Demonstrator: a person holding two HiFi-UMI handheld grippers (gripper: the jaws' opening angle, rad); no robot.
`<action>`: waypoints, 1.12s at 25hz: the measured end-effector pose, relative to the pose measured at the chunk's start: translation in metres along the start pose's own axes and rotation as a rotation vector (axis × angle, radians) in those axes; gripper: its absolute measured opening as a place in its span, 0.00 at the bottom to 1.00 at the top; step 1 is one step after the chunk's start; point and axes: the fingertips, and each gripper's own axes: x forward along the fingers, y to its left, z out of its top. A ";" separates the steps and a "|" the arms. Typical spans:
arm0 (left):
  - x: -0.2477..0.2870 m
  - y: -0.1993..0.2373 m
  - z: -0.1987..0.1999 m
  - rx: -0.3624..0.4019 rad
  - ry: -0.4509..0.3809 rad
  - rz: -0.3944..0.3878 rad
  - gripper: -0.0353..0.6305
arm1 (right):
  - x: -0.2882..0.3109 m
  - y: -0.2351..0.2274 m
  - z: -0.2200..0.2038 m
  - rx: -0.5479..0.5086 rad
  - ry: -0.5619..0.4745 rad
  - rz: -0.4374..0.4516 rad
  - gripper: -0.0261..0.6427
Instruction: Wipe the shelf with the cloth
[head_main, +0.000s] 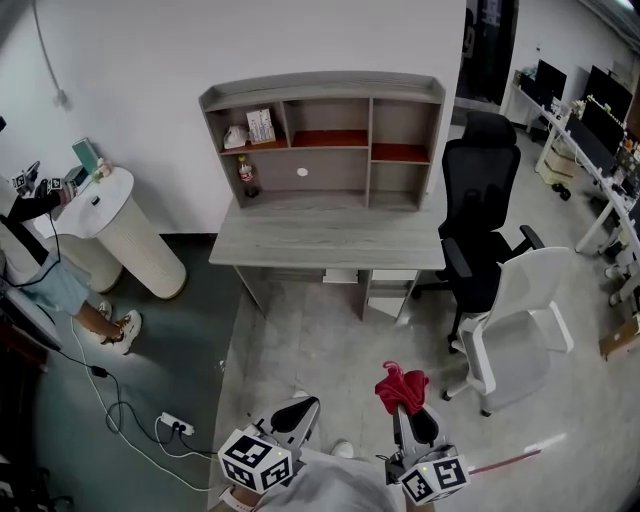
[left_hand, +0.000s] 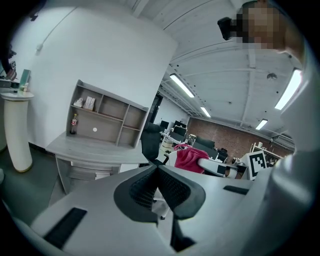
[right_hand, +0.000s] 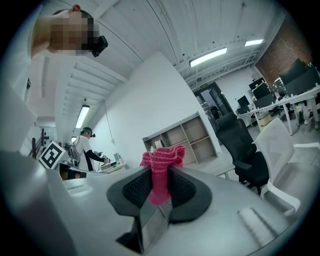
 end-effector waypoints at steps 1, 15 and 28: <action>0.001 0.000 0.000 -0.001 0.003 0.002 0.06 | 0.002 -0.001 0.000 0.001 0.001 0.001 0.18; 0.073 0.076 0.036 -0.095 -0.001 -0.023 0.06 | 0.106 -0.023 0.000 0.013 0.065 -0.025 0.18; 0.165 0.183 0.140 -0.102 -0.027 -0.156 0.06 | 0.280 -0.034 0.049 0.006 0.018 -0.089 0.18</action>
